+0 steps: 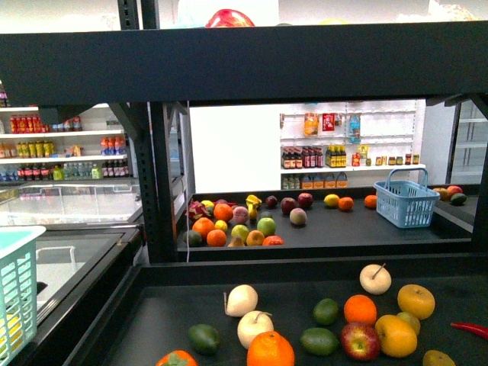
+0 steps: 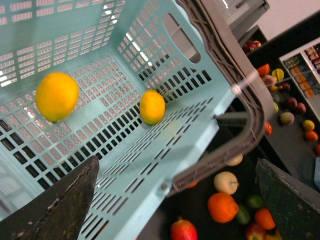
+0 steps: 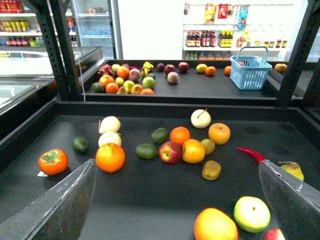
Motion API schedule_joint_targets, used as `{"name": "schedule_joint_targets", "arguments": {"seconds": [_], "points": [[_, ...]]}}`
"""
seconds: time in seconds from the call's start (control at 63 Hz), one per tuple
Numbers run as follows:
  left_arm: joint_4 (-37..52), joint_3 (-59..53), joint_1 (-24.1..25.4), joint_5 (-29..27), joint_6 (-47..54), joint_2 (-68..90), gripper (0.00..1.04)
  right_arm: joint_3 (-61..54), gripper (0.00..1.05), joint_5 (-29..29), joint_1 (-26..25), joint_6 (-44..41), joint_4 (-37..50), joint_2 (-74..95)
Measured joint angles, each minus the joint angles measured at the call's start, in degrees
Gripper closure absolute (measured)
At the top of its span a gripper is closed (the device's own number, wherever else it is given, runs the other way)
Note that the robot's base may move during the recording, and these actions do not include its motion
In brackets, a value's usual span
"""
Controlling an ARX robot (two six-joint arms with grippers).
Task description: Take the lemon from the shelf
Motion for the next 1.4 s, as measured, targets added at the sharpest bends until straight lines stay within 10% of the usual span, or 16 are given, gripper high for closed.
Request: {"name": "schedule_joint_targets", "arguments": {"seconds": [0.159,0.524,1.398], "points": [[20.1,-17.0,-3.7,7.3,17.9,-18.8,0.28,0.0,0.07,0.0,0.0,0.0,0.0,0.0],[15.1,-38.7,-26.9,-12.6,32.4,-50.6,1.03,0.0,0.07,-0.1,0.0,0.0,0.0,0.0],[11.5,-50.6,-27.3,-13.4,32.7,-66.2,1.02,0.0,0.07,0.0,0.0,0.0,0.0,0.0]]}}
